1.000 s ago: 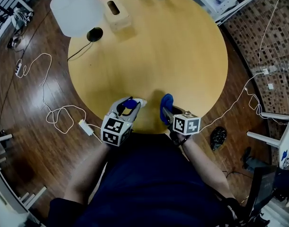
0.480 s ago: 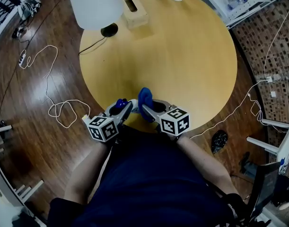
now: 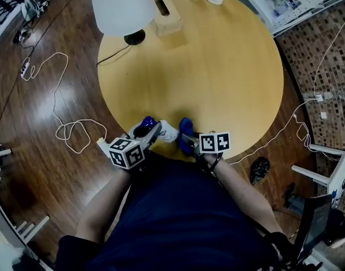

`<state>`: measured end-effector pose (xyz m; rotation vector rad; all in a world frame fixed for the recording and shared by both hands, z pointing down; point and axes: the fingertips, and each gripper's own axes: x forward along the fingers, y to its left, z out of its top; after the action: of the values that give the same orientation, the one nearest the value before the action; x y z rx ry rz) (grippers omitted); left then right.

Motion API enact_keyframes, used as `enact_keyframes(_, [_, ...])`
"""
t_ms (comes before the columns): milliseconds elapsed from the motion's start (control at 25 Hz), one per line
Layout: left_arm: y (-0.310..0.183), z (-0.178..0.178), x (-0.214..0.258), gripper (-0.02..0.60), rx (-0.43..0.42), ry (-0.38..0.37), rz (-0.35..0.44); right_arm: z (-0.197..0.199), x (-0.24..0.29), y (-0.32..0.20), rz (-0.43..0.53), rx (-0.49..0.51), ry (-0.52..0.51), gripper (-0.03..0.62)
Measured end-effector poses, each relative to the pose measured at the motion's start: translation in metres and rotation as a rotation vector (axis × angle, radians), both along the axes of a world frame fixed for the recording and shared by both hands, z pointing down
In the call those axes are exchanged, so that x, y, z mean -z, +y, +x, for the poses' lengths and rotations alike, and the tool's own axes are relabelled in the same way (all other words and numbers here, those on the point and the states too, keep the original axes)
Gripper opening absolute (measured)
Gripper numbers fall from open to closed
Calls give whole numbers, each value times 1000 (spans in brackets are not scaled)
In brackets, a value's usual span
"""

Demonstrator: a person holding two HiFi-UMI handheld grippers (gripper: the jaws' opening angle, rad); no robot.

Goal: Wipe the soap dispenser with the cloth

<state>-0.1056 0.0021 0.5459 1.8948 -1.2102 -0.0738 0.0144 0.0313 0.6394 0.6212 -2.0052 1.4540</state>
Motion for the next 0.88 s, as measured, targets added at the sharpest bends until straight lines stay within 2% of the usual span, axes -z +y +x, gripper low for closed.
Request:
enact_keyframes(80, [-4,8,4,144,-35,-30,10,7,4,-3,21,-34,-5,103])
enact_keyframes(120, [-7,15,8,144,-75,-75,33,9,9,-8,43,-54,-10,103])
enact_keyframes(160, [-10,24,13,144,-137,-152,76,12,13,-13,71,-73,-11,103])
enact_keyframes(240, [-13,50,20,144,-339,-405,232,20,21,-24,132,-104,4,103])
enact_keyframes(320, [-10,80,20,144,-602,-683,406,31,27,-34,178,-135,34,103])
enact_keyframes(360, [-7,92,18,144,-715,-785,471,38,29,-38,189,-154,43,103])
enact_keyframes(400, [-4,101,16,144,-796,-856,512,44,29,-40,192,-174,47,103])
enact_keyframes(440, [-5,105,15,144,-836,-901,529,50,30,-41,192,-193,49,103])
enact_keyframes(480, [-8,105,15,146,-837,-925,522,55,30,-42,191,-210,48,101])
enact_keyframes(560, [-18,98,16,173,-756,-909,453,61,30,-43,191,-238,39,103])
enact_keyframes(760, [-33,71,17,190,-423,-632,173,63,26,-36,171,-265,7,103])
enact_keyframes(800, [-34,69,15,190,-376,-605,130,65,26,-35,169,-266,7,103])
enact_keyframes(880, [-35,70,12,192,-316,-620,87,69,26,-34,167,-270,8,103])
